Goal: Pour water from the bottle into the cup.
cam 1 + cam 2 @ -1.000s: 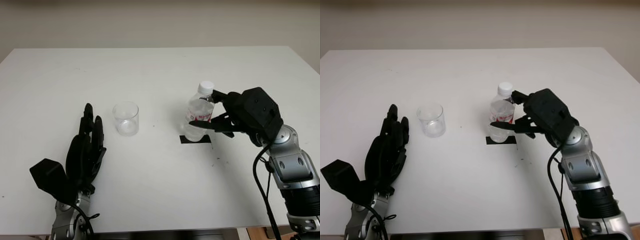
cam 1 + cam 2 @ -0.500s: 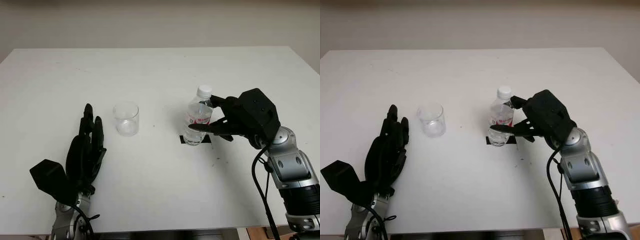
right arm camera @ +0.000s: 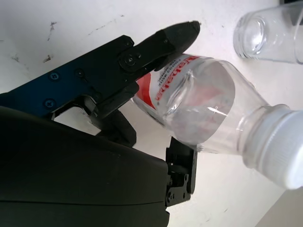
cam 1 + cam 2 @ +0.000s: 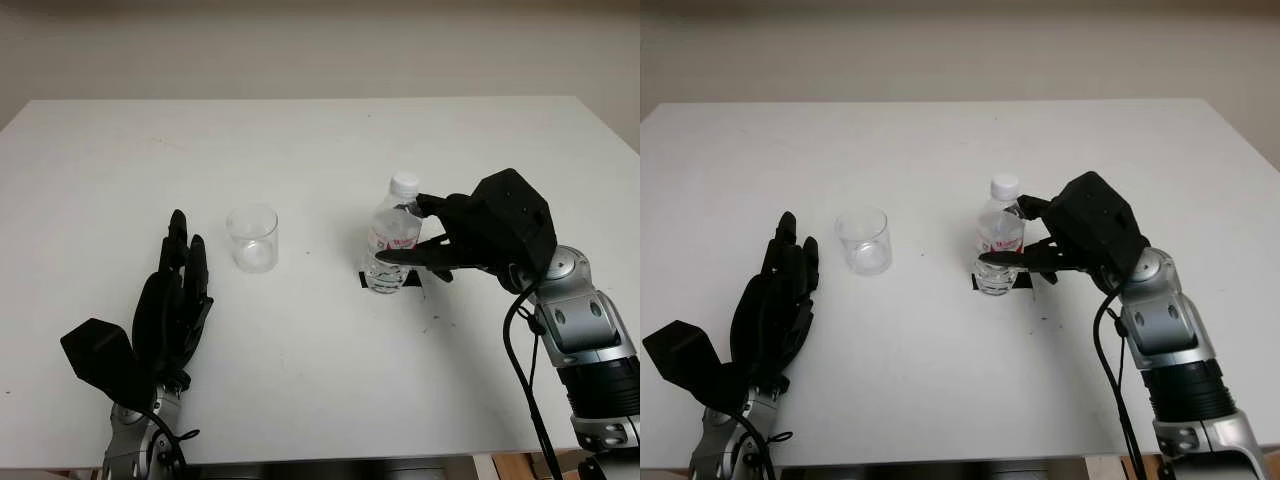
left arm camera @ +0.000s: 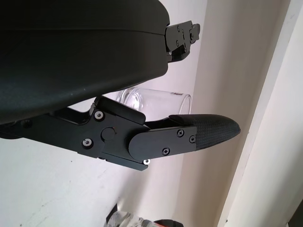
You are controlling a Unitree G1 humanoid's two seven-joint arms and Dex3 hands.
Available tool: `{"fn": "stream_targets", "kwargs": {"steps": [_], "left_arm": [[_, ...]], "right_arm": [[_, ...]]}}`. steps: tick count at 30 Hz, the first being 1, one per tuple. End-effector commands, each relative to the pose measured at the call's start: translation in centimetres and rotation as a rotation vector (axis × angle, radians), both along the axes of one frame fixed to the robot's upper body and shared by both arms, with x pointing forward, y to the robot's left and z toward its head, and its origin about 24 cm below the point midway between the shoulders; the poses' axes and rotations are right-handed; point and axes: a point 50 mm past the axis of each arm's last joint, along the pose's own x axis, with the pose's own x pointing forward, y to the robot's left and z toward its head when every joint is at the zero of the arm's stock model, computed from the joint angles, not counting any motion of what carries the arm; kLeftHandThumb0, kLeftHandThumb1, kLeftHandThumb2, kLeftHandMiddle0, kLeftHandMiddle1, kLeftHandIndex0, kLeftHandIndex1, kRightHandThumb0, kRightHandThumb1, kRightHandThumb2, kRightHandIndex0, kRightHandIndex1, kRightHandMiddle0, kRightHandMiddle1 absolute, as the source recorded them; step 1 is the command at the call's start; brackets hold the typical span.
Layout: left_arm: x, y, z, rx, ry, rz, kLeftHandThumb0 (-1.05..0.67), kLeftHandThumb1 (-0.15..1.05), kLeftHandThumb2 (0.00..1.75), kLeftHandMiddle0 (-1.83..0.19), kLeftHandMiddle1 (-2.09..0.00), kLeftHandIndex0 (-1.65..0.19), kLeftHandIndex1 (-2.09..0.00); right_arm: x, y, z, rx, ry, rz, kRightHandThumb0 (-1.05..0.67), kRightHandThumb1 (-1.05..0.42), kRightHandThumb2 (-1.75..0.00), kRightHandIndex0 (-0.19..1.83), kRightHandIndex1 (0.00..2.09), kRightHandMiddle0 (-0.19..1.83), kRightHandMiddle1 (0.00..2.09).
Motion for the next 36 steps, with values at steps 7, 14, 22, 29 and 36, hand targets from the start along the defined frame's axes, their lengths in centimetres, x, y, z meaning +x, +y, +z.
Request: {"fn": "stream_targets", "kwargs": {"steps": [7,14,22,29,36], "left_arm": [[-0.64,0.14,-1.28,-0.006,0.065,0.008,-0.77,1.05,0.52,0.18,-0.05,0.18,-0.05],[-0.61,0.15,-1.3,-0.006,0.062,0.008,-0.76,1.05,0.52,0.18,-0.05,0.18,-0.05],[-0.68,-0.11,-1.41,-0.009,0.065,0.006,-0.77,1.05,0.52,0.19,-0.05,0.19,-0.05],[-0.76,-0.18,-1.57,-0.011,0.064,0.006,-0.77,1.05,0.52,0.19,-0.05,0.19,-0.05],[-0.82,-0.27,-1.68,-0.013,0.064,0.013,-0.78,1.05,0.51,0.18,-0.06,0.18,-0.05]], "right_arm": [[-0.37,-0.5,0.17,-0.079,-0.02,0.025,-0.76,-0.91,-0.05,0.1,2.09,-0.19,1.76],[-0.38,-0.69,0.27,-0.081,-0.017,0.035,-0.77,-0.88,-0.05,0.1,2.09,-0.19,1.52],[-0.28,-0.92,0.54,-0.127,-0.022,0.028,-0.83,-0.89,-0.06,-0.18,2.09,-0.19,1.3],[-0.12,-0.91,0.75,-0.14,-0.01,0.032,-0.84,-0.91,-0.06,-0.19,2.09,-0.19,1.25],[0.1,-0.84,0.87,-0.214,-0.012,0.038,-0.9,-0.94,-0.06,-0.19,1.56,-0.19,1.17]]}}
